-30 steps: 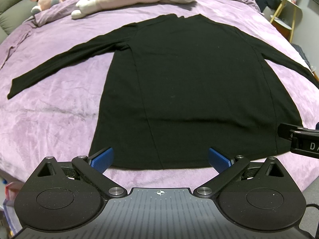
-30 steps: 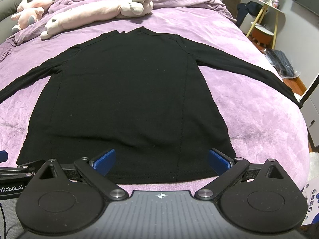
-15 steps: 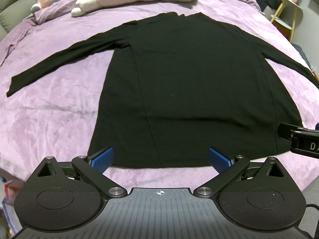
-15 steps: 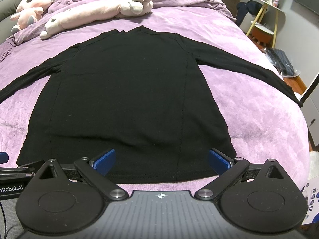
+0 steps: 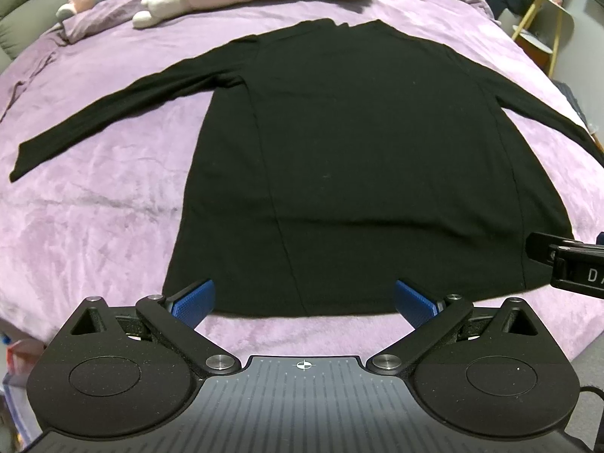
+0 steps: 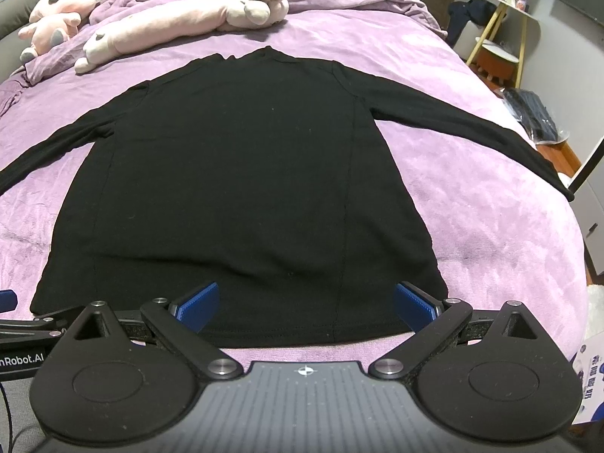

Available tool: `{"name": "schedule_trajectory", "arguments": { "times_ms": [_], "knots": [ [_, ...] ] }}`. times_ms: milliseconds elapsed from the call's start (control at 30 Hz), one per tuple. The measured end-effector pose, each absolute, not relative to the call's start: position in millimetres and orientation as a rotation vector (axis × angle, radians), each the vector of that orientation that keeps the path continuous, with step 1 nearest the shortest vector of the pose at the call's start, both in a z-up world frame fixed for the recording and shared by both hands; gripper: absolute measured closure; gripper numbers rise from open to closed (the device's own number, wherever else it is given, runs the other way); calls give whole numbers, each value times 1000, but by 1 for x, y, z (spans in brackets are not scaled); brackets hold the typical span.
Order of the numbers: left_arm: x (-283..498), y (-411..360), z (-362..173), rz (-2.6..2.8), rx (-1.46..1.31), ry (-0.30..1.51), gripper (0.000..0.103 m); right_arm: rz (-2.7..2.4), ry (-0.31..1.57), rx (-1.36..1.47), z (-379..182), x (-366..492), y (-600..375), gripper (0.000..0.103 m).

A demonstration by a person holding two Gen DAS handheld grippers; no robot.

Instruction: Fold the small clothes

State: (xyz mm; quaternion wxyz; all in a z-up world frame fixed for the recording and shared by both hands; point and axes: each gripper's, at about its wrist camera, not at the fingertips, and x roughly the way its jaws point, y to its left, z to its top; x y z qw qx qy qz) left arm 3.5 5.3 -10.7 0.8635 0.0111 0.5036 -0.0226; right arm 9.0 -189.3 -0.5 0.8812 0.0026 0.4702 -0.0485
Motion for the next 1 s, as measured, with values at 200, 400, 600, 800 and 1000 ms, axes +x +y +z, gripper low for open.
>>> {"name": "schedule_trajectory", "arguments": {
  "times_ms": [200,400,600,800,1000],
  "knots": [
    [4,5,-11,-48,24,1059,0,-102,983,9,-1,11,-190,4],
    [5,3,-12,-49,26,1063,0,-101,988,13,-2,13,-190,4],
    [6,3,-13,-50,27,1065,0,-99,993,20,-2,14,-192,4],
    [7,1,-14,-51,32,1072,0,-97,998,28,-3,16,-194,4],
    [11,0,-16,-55,32,1084,0,-84,999,46,-5,17,-197,4]
  ]
}}
